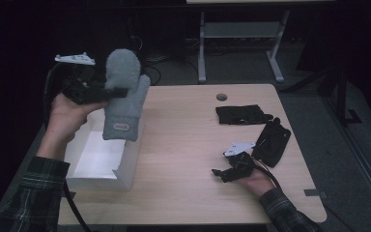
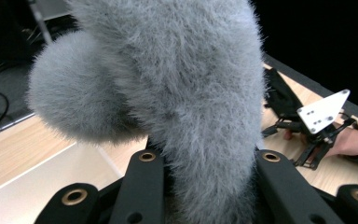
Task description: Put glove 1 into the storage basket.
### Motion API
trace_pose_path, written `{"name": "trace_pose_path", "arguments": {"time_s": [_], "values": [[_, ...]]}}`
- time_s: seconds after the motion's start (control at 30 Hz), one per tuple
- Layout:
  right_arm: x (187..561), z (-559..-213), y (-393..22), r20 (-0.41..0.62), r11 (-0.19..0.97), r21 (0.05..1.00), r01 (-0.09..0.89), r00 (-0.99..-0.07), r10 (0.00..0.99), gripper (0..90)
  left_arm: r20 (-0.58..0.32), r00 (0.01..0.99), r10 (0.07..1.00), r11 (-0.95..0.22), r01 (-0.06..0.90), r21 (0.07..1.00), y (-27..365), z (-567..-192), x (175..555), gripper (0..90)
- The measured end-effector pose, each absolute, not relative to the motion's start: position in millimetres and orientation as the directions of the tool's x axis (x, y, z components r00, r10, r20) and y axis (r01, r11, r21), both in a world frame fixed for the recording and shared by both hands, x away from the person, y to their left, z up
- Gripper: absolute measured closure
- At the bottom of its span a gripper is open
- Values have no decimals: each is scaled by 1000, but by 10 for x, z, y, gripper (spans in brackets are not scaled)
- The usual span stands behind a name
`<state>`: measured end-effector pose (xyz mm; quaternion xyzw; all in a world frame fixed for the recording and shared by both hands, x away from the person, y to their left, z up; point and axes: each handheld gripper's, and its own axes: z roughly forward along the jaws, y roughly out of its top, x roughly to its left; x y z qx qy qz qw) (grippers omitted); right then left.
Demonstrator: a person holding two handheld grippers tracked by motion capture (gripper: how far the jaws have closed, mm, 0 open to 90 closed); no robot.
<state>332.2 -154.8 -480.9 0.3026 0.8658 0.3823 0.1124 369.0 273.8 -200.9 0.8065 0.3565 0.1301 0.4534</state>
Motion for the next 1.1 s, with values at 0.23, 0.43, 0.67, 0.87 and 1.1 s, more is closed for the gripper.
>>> {"name": "trace_pose_path", "arguments": {"time_s": [0.23, 0.43, 0.67, 0.87, 1.1], "values": [[3323, -4810, -1548, 36, 525, 730, 437, -792, 609, 177, -104, 680, 726, -337, 484, 807, 2992, -2076, 3650, 726], [3324, -4810, -1547, 36, 524, 731, 437, -791, 610, 177, -108, 644, 757, -323, 513, 796, 3205, -2174, 3626, 726], [3325, -4809, -1546, 37, 523, 730, 440, -790, 613, 177, -142, 606, 783, -302, 570, 764, 3428, -2454, 3633, 725], [3325, -4810, -1544, 37, 522, 730, 441, -788, 614, 177, -164, 597, 785, -308, 606, 733, 3464, -2739, 3665, 725], [3325, -4809, -1545, 38, 522, 729, 442, -788, 614, 177, -199, 577, 792, -314, 665, 677, 3511, -3159, 3752, 724]]}}
